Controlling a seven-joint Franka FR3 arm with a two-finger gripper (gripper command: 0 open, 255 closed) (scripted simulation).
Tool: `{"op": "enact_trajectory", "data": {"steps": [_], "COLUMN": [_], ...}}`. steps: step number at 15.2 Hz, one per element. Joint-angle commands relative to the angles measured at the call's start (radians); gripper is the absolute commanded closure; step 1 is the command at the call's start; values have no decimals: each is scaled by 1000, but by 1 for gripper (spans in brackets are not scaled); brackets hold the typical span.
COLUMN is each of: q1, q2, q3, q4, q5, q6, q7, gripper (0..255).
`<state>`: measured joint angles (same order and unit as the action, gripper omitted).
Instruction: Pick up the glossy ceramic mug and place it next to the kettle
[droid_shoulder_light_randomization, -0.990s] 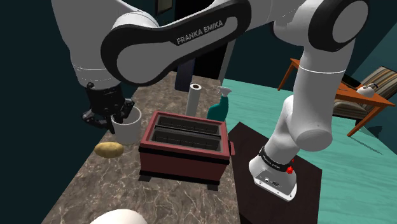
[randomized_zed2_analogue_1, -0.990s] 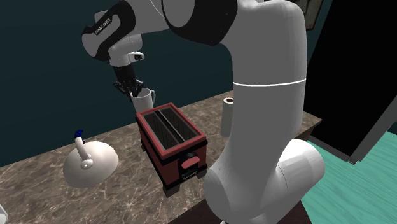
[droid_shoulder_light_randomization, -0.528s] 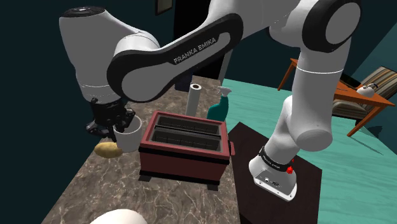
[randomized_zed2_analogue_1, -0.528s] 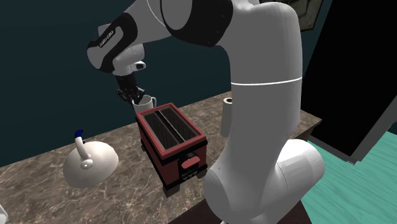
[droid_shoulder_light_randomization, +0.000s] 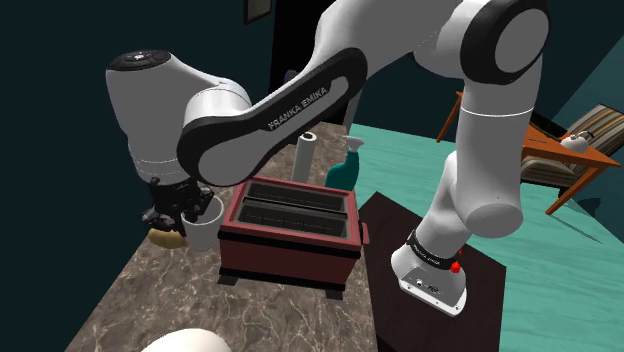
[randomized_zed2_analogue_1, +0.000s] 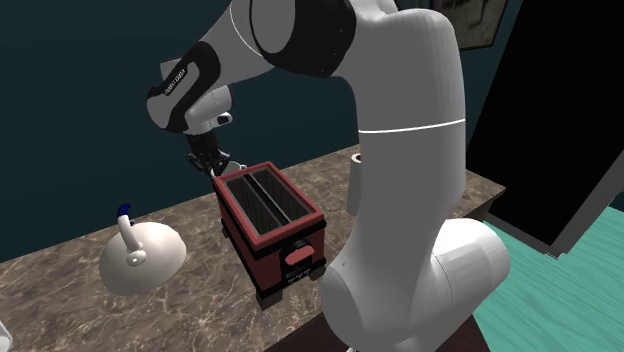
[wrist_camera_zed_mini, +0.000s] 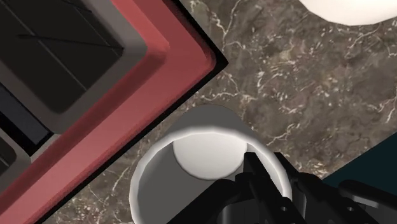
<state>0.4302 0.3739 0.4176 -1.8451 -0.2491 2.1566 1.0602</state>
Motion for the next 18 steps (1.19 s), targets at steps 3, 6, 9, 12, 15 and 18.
{"op": "enact_trajectory", "data": {"steps": [3, 6, 9, 12, 15, 18], "q1": [5, 10, 15, 21, 22, 22], "q2": [29, 52, 76, 102, 106, 106], "q3": [-8, -15, -23, -32, -33, -33], "q4": [-16, -26, -34, -40, -40, -40], "q5": [-18, -32, -46, -61, -63, -63], "q6": [43, 74, 104, 133, 137, 137], "q7": [13, 23, 34, 44, 46, 46], "gripper": [255, 255, 255, 255, 255, 255]}}
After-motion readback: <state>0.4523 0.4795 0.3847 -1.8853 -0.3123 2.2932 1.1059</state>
